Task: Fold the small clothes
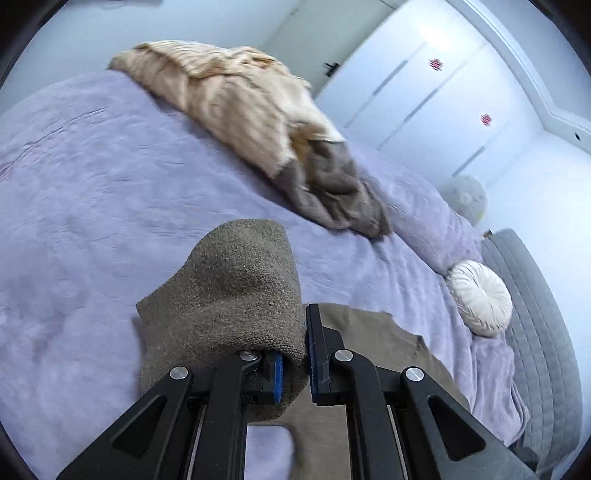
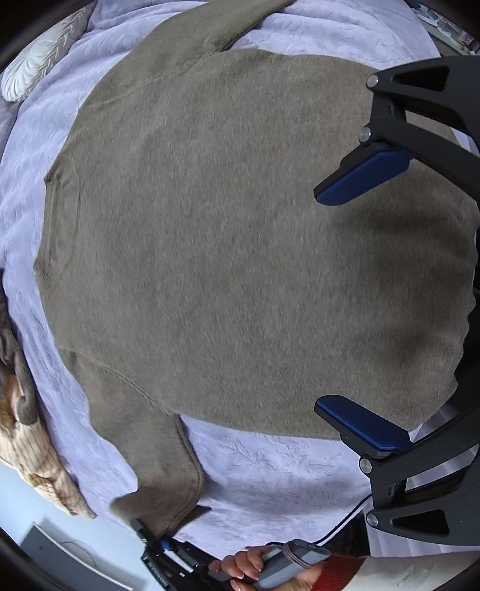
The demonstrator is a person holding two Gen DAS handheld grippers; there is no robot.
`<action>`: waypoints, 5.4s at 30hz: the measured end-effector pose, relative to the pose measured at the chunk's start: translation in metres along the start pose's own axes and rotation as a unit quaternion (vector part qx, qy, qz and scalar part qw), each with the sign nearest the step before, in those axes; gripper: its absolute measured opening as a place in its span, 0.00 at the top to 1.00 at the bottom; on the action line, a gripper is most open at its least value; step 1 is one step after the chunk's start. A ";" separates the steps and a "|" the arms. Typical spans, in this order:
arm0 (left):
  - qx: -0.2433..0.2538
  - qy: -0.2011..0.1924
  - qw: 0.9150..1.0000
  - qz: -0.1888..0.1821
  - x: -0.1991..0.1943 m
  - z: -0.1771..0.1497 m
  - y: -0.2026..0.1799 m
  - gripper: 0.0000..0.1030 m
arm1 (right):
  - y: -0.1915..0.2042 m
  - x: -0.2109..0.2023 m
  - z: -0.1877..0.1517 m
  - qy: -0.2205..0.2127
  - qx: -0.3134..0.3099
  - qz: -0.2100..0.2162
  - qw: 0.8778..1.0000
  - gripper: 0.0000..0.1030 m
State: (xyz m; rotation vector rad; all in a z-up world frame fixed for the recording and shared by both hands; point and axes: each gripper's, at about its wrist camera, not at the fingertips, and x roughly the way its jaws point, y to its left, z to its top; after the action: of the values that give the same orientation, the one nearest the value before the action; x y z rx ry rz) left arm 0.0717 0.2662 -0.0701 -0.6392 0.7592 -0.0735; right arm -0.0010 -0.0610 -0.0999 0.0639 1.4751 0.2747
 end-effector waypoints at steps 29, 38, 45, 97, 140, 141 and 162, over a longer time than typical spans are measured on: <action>0.194 0.140 0.965 0.107 0.080 -0.079 -0.122 0.16 | -0.134 -0.017 0.048 -0.091 0.031 -0.071 0.993 0.01; 0.065 0.205 0.961 0.172 0.140 -0.047 -0.011 0.16 | -0.012 0.054 0.127 -0.155 -0.268 -0.239 0.920 0.12; 0.061 0.203 0.963 0.167 0.148 -0.050 -0.014 0.16 | -0.103 0.032 0.154 -0.159 -0.030 -0.059 0.985 0.73; 0.160 0.210 0.948 0.176 0.121 -0.086 -0.097 0.89 | -0.281 0.029 0.044 -0.106 0.334 0.172 0.921 0.60; 0.207 0.322 0.918 0.105 0.172 -0.225 -0.244 0.00 | -0.483 -0.057 -0.011 -0.298 0.502 0.239 0.776 0.94; 0.200 0.320 0.920 0.101 0.168 -0.219 -0.237 0.00 | -0.472 -0.062 0.006 -0.302 0.478 0.244 0.788 0.94; 0.102 0.210 0.965 0.120 0.123 -0.115 -0.111 0.00 | -0.123 0.079 0.187 -0.097 0.037 0.158 0.982 0.81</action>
State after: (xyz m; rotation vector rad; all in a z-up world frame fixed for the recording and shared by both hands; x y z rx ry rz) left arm 0.1036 0.0824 -0.1468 -0.3318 1.2168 -0.0644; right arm 0.2070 -0.1392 -0.1835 0.3773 1.2780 0.4586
